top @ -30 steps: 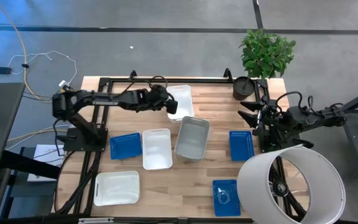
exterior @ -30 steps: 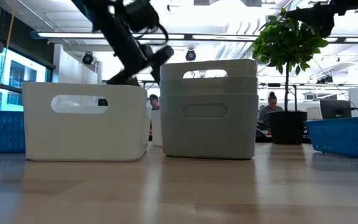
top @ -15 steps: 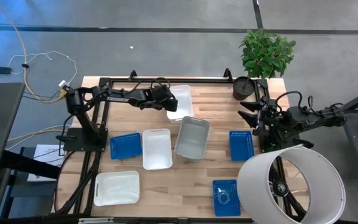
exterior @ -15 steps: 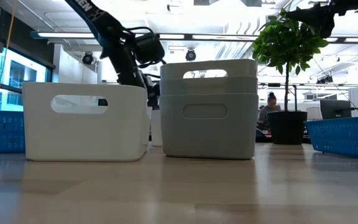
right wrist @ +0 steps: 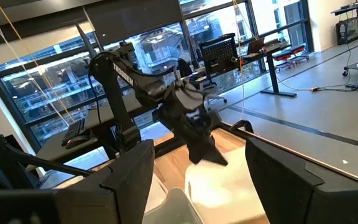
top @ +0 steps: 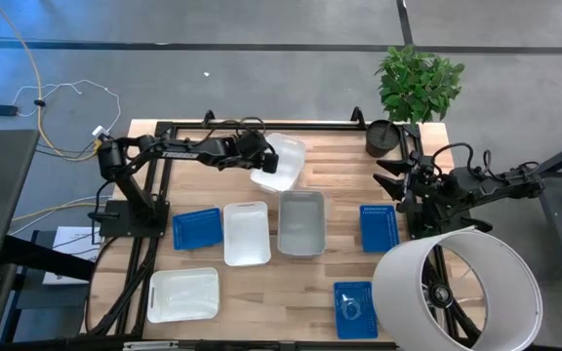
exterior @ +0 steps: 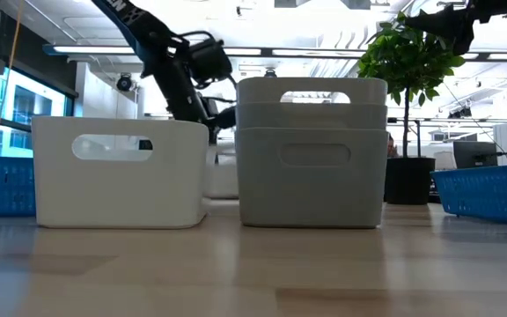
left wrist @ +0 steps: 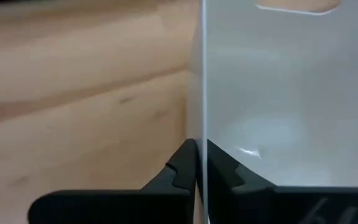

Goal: Stack baskets by color
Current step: Stack the top middle white bin on top of the other middle white bin

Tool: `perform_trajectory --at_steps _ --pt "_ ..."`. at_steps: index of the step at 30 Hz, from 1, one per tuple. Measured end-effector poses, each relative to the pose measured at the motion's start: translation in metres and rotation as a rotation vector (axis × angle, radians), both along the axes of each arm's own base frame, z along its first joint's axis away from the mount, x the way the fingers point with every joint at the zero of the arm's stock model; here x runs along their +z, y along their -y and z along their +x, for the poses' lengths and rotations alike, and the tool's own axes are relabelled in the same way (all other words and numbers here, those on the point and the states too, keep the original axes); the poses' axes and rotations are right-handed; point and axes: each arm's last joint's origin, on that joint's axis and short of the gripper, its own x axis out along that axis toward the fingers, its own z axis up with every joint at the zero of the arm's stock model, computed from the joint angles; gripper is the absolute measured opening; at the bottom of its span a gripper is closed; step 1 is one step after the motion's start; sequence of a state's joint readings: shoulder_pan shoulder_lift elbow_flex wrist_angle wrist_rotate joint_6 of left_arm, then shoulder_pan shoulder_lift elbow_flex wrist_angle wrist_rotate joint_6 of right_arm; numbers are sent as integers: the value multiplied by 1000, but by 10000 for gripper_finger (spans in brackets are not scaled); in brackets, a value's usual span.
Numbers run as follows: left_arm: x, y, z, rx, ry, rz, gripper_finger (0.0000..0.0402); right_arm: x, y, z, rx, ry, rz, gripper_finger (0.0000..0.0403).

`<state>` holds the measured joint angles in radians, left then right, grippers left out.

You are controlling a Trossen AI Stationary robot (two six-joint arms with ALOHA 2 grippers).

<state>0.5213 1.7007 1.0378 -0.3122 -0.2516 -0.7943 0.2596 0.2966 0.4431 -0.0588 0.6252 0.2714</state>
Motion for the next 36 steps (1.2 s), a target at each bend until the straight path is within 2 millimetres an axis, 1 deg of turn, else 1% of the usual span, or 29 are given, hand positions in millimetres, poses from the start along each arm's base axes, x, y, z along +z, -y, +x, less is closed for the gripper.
perform_trajectory --at_steps 4,9,13,16,20,27,33,36 --pt "27 -5 -12 11 38 84 1 -1 0 0 4 -9 4 240" --pt "75 -4 -38 42 129 203 1 -2 0 0 8 -18 2 240" --pt "113 7 -62 45 205 285 0 -2 0 0 8 -18 2 240" --pt "132 20 -78 35 244 310 0 -2 0 0 9 -16 11 240" --pt "145 37 -92 9 268 296 0 -2 0 0 9 -19 10 240" --pt "157 76 -101 -66 348 205 0 -3 -1 2 10 -22 28 240" --pt "163 111 -107 -101 426 118 0 -5 -1 5 10 -38 25 240" --pt "161 131 -107 -106 423 73 0 -5 -2 6 10 -44 24 240"
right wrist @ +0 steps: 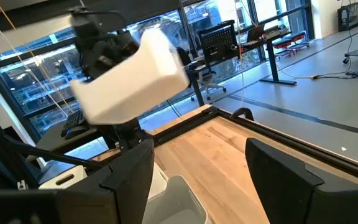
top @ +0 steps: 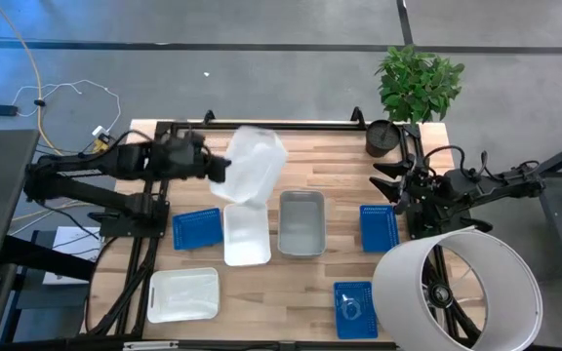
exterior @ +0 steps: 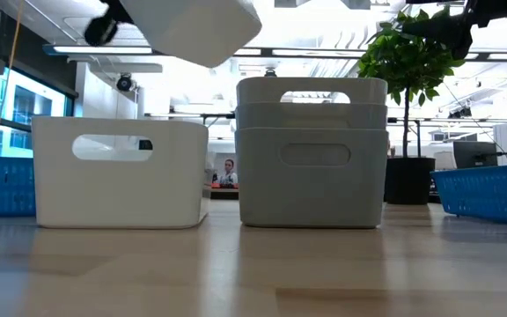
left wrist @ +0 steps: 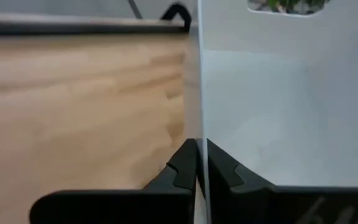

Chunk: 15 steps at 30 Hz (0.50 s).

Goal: Stack baskets by color
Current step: Stack the top middle white bin on top of the other middle white bin

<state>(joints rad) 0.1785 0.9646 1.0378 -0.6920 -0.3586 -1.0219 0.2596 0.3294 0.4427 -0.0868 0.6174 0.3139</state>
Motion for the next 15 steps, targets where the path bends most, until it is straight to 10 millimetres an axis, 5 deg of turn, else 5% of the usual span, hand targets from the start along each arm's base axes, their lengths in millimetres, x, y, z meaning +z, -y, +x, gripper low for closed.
perform_trajectory --at_steps 15 --pt "-40 118 12 53 -12 -107 0 -1 -1 2 0 -13 -2 240"
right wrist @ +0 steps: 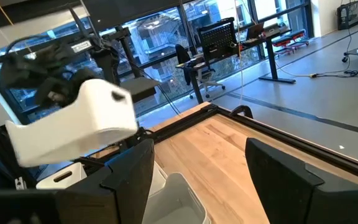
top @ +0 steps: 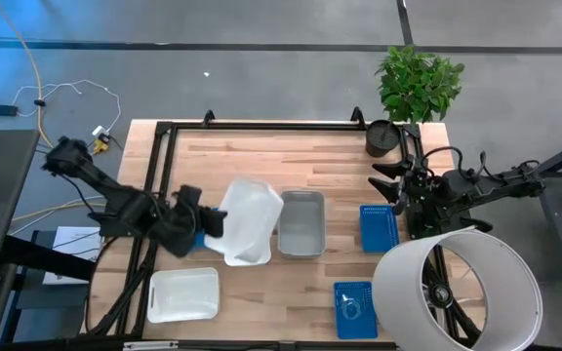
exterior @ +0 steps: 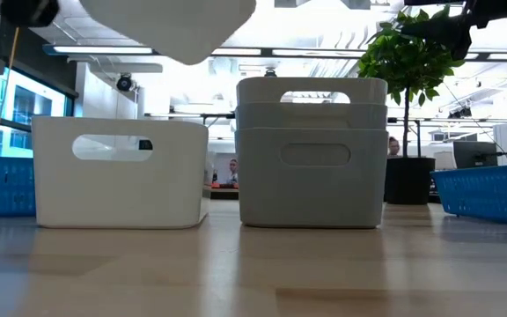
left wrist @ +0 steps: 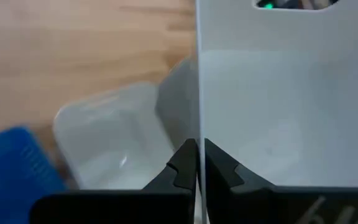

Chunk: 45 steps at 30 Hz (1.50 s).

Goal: Stack baskets by color
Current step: Stack the top middle white bin on top of the other middle white bin

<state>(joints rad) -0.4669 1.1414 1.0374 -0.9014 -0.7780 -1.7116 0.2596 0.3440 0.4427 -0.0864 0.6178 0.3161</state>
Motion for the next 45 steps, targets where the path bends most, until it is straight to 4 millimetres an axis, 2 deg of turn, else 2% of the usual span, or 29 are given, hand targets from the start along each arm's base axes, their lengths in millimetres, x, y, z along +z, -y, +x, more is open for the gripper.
perform_trajectory --at_steps 8,13,17,21,24,31,36,45 --pt "-29 28 -12 123 -111 -43 0 -1 0 2 -13 -4 18 240" --pt "-44 38 -4 165 -145 -52 0 -2 0 3 -26 -9 24 240" --pt "-43 44 7 178 -210 -30 0 -2 0 4 -29 -10 36 240" --pt "-27 45 15 195 -248 -5 0 -3 -1 5 -28 -15 33 240" --pt "-23 48 25 210 -273 12 0 -3 -1 6 -29 -18 31 240" --pt "-35 50 45 262 -458 61 0 -4 -1 7 -18 -24 33 240" --pt "-35 45 58 301 -474 76 0 -4 -1 7 -20 -35 10 240" --pt "-53 47 71 324 -538 76 0 -4 -1 7 -21 -37 7 240"
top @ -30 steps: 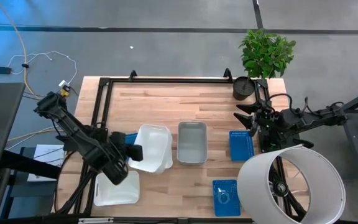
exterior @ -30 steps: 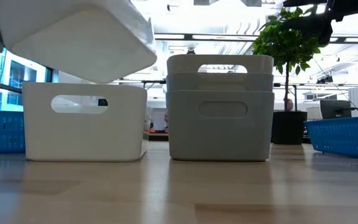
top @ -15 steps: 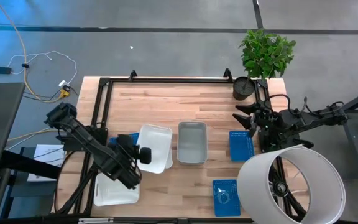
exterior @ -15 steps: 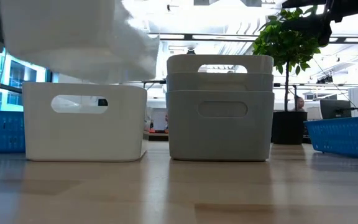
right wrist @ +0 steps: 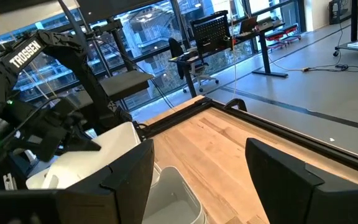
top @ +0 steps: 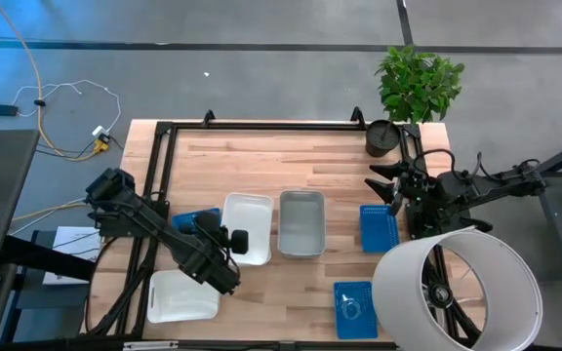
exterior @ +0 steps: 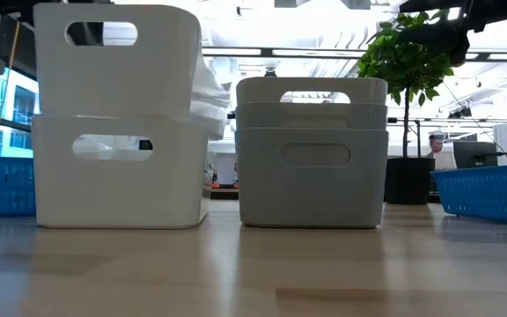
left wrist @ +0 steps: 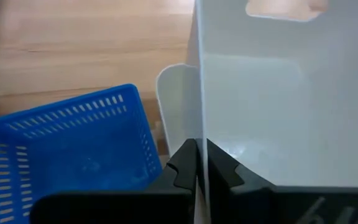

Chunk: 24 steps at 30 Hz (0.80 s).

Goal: Stack baskets by color
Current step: Stack the top middle white bin on top of the other middle white bin

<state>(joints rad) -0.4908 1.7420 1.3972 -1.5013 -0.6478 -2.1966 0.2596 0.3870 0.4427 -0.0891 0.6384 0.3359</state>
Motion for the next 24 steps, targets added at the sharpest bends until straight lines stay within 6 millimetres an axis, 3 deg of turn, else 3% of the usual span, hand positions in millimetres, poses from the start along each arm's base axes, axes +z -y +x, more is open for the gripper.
perform_trajectory --at_steps 12,24 --pt "-2 -13 8 38 10 34 0 0 0 0 -1 -3 2 240" --pt "-7 0 5 21 -18 -28 0 -2 0 0 8 -18 4 240"
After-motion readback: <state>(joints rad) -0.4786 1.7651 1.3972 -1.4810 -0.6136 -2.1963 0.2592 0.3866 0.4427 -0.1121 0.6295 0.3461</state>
